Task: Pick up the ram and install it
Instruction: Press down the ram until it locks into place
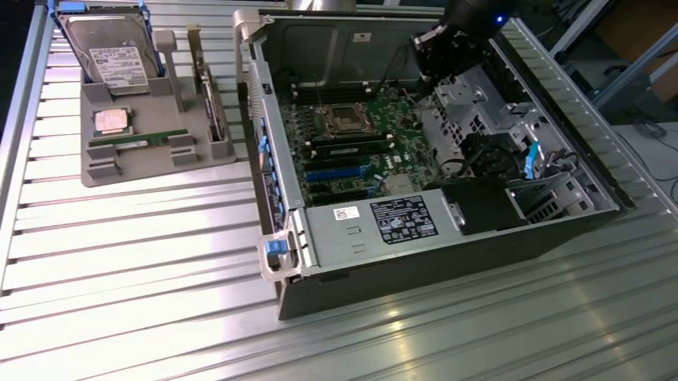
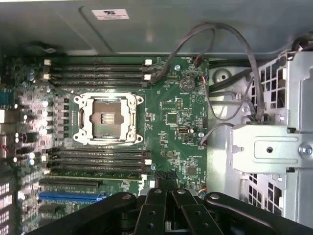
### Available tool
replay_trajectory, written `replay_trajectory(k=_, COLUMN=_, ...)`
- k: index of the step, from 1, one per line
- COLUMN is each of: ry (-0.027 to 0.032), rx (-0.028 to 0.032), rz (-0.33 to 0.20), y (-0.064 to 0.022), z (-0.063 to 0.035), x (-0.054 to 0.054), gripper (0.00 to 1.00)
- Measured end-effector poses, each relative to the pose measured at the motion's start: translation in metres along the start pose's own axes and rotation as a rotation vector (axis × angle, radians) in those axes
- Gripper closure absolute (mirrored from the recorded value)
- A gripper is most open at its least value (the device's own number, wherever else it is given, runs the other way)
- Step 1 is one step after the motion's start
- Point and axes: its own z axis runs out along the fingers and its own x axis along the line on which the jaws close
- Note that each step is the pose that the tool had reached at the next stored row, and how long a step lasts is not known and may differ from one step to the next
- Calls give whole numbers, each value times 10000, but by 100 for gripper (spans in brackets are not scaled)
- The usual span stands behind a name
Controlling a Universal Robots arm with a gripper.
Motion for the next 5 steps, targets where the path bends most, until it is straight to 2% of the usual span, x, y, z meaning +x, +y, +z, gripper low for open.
replay_trajectory(k=1, ry=-8, rx=-8, rz=148, y=0, z=0, x=0, gripper=89)
replay_trajectory(k=5, ry=-11, rx=-11, rz=206, y=0, z=0, x=0, gripper=89)
